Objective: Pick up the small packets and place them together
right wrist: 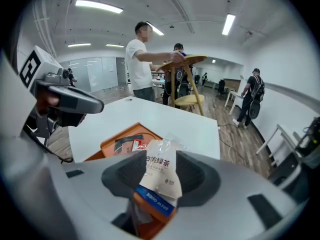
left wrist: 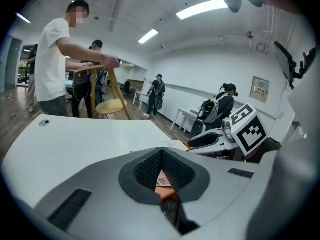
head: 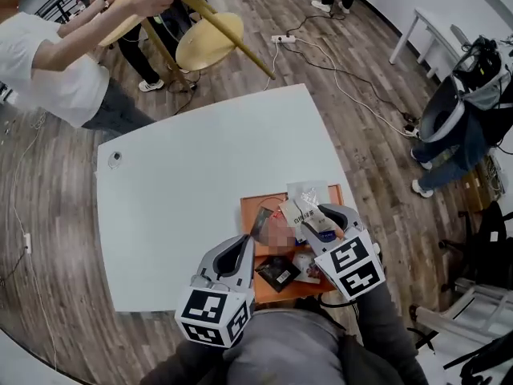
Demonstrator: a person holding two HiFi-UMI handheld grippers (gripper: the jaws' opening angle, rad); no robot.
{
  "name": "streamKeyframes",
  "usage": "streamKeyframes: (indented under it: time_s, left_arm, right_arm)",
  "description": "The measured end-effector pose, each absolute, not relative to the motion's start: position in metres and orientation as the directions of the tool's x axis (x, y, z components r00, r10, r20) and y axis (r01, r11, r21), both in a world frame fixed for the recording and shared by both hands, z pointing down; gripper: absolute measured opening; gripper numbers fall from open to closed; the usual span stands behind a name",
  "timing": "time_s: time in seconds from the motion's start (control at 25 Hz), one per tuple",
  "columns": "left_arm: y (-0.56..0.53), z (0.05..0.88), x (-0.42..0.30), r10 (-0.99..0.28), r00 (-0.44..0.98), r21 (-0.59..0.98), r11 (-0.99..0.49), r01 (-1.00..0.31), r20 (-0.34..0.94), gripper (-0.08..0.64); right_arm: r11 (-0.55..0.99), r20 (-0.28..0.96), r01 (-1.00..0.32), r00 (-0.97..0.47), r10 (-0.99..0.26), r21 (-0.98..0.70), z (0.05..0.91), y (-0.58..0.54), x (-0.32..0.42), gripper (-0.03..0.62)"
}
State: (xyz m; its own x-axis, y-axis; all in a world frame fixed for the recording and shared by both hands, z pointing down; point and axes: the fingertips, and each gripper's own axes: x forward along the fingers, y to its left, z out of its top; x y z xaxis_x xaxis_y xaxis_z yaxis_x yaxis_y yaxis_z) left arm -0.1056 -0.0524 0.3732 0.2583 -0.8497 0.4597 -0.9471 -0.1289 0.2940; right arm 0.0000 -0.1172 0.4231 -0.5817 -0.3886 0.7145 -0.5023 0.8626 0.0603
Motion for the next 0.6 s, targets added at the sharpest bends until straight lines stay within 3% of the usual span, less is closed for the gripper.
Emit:
streamKeyframes:
  time_s: [0.6]
  left_arm:
    - [-0.029, 0.362, -0.072, -0.843, 0.313, 0.284, -0.201, -0.937, 0.438, -0.003]
  right_arm:
    - [0.833, 0.694, -0.546, -0.566, -0.446, 0.09, 0.405, -0.079, 0.038, 0.172]
